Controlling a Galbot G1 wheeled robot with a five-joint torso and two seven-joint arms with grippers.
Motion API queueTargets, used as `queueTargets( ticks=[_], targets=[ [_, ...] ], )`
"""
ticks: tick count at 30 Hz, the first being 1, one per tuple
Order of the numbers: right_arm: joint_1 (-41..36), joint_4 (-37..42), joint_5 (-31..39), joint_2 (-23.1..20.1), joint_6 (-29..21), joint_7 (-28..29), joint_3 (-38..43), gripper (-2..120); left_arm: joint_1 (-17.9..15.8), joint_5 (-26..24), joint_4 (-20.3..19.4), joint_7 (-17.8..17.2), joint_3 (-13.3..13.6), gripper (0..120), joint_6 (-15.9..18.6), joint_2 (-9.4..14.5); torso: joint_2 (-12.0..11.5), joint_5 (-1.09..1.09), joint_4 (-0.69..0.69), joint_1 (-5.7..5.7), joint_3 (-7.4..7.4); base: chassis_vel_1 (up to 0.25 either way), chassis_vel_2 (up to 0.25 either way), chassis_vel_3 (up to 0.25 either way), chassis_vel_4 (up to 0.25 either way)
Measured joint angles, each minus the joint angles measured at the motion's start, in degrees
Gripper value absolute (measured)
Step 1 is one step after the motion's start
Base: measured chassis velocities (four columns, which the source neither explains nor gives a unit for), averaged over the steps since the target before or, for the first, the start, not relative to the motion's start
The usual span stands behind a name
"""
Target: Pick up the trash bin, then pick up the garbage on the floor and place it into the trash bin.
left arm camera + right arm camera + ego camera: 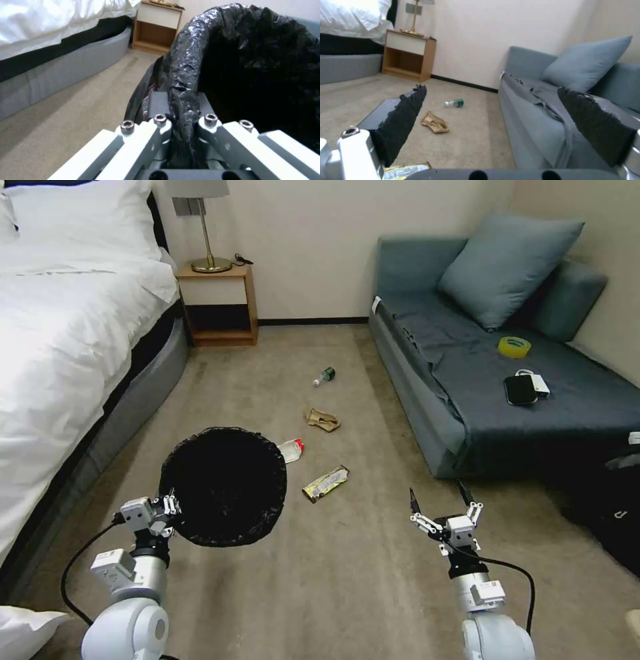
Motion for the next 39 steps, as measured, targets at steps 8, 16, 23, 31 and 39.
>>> queueTargets(
  ticks=[8,16,23,31,39],
  targets=[
    [0.0,-0.1,0.1,0.0,-0.1,-0.1,-0.1,100,-0.2,-0.3,0.1,-0.1,-0.2,4,0.0,0.0,0.0,0.0,0.0,0.0,0.0,0.0,0.0,0.0,0.0],
    [0.0,-0.1,0.1,0.0,-0.1,-0.2,-0.1,100,-0.5,-0.9,0.1,-0.5,-1.1,4,0.1,0.1,0.0,0.0,0.0,0.0,0.0,-0.039,0.028,0.033,-0.036],
    [0.0,-0.1,0.0,0.1,-0.1,-0.2,-0.3,100,-0.6,-0.9,0.2,-1.0,-1.6,4,0.1,0.2,0.0,0.0,0.0,0.0,0.0,-0.059,0.062,0.068,-0.051],
    [0.1,-0.1,0.0,0.1,-0.1,-0.3,-0.3,100,-0.9,-0.9,0.6,-1.2,-1.9,4,0.1,0.2,0.0,0.0,0.0,0.0,0.0,-0.061,0.06,0.051,-0.073],
    [0.1,-0.2,0.1,0.1,-0.1,-0.4,-0.3,100,-1.3,-0.8,0.8,-1.4,-1.9,4,0.2,0.4,0.0,0.0,0.0,0.0,0.0,-0.087,0.08,0.085,-0.075]
  ],
)
